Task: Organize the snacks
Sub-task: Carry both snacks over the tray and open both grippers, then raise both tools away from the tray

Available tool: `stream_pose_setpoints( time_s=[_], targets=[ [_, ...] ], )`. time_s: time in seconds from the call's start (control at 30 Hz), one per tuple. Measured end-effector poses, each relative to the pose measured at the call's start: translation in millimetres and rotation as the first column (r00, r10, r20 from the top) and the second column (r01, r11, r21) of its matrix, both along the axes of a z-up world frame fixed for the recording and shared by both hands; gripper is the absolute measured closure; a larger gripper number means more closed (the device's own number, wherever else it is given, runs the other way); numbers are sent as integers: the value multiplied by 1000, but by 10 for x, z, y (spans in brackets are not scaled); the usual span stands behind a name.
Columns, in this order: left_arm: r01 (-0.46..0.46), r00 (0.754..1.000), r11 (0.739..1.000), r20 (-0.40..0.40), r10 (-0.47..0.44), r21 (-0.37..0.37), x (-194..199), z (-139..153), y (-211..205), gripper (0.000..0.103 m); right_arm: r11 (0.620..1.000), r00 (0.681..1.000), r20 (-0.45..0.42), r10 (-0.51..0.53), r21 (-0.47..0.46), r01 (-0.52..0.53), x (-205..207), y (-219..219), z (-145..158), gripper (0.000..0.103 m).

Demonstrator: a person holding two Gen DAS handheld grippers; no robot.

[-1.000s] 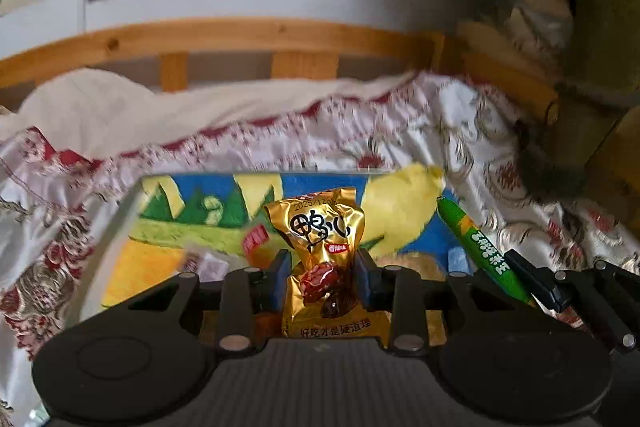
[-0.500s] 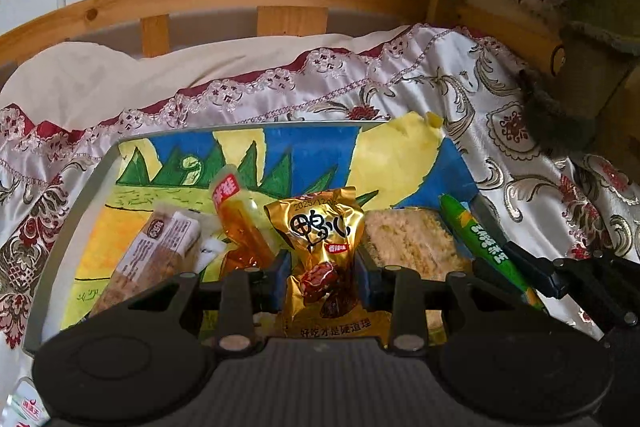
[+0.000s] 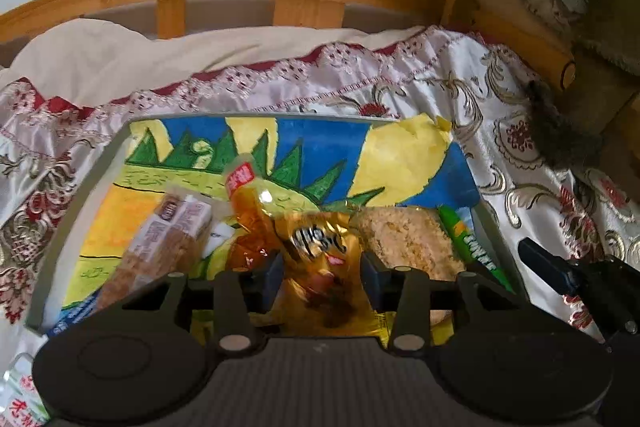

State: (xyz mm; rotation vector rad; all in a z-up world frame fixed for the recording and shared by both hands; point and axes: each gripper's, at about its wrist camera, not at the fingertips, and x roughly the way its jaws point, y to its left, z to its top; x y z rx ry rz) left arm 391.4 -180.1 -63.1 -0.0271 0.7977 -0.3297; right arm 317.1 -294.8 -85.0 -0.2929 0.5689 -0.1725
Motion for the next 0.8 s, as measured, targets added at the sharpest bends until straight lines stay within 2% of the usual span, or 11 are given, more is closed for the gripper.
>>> stream_pose_setpoints(
  time_s=[0.07,0.17,0.33,0.37,0.5,0.67,0.8],
  targets=[
    [-6,1000,1000,10,6,-8,-41,79,36,53,1000,1000,12,-7,9,7,-41,-14,64,61],
    [-14,999,1000,46,14,-15,-147,243,88,43,999,999,47,-25,31,23,-134,-54,201,54],
    [-43,991,999,127,43,-3,-401,572,216,19,994,988,140,-62,95,49,-374,-108,490,39],
    [-48,988,999,145,47,0,-460,633,248,17,994,986,157,-61,102,45,-436,-100,555,36],
    [-72,973,997,223,66,20,-755,884,401,4,994,970,242,-38,113,10,-717,-34,833,16],
    [-94,953,995,292,85,15,-1128,1108,588,1,993,943,333,-6,113,-34,-1124,90,1158,5],
    [-103,938,995,333,98,-3,-1451,1237,754,1,993,924,381,34,88,-73,-1447,226,1336,2]
  ],
)
